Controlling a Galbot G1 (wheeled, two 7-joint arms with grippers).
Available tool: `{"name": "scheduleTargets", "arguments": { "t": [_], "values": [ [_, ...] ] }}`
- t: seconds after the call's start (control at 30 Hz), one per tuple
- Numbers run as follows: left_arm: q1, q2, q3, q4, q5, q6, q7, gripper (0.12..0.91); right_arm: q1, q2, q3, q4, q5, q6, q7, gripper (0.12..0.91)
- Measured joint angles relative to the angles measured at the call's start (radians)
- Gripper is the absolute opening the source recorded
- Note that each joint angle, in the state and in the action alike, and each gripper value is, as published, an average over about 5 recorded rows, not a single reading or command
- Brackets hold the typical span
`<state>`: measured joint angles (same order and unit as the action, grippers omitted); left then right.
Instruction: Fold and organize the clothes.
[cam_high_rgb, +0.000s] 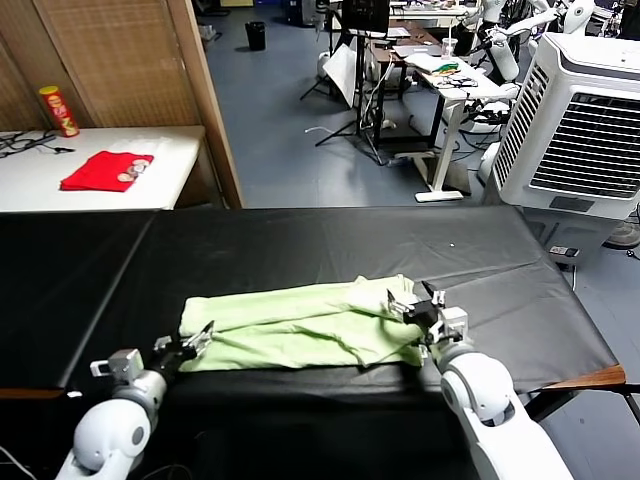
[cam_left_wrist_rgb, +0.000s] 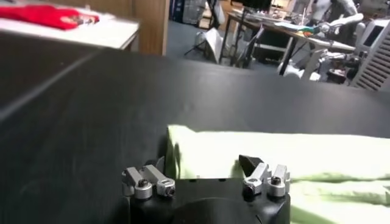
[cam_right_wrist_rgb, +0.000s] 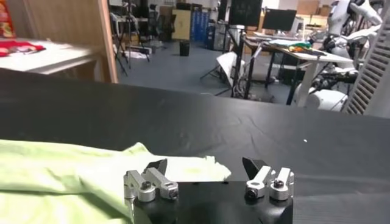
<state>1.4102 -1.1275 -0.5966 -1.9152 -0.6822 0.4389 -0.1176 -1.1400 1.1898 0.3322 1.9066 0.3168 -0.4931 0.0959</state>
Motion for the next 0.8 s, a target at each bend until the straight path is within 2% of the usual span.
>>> {"name": "scheduleTargets", "arguments": {
  "t": [0.17,0.27,0.4,0.53,0.67,0.8],
  "values": [
    [0.019,-0.021,-0.005,-0.017,0.010,0.001,0.000,0.278,-0.016,0.000,0.005,0.017,-0.005,0.001,-0.005,0.798],
    [0.026,-0.035,-0.004,-0.028,0.042,0.003,0.001,0.164,-0.021,0.001,0.008,0.027,-0.009,0.001,-0.008,0.798],
    [0.028,-0.042,-0.002,-0.043,0.128,-0.009,0.015,0.159,-0.030,0.001,0.016,0.042,-0.014,0.002,-0.009,0.798],
    [0.038,-0.014,-0.016,-0.044,0.273,-0.056,0.047,0.156,-0.044,0.000,0.031,0.060,-0.014,0.004,-0.009,0.798],
    [0.061,0.055,-0.057,-0.032,0.377,-0.094,0.056,0.156,-0.057,0.001,0.047,0.075,-0.012,0.009,-0.009,0.798],
    [0.088,0.152,-0.114,-0.020,0.395,-0.106,0.054,0.156,-0.071,0.011,0.057,0.085,-0.013,0.013,-0.008,0.798]
  ]
}}
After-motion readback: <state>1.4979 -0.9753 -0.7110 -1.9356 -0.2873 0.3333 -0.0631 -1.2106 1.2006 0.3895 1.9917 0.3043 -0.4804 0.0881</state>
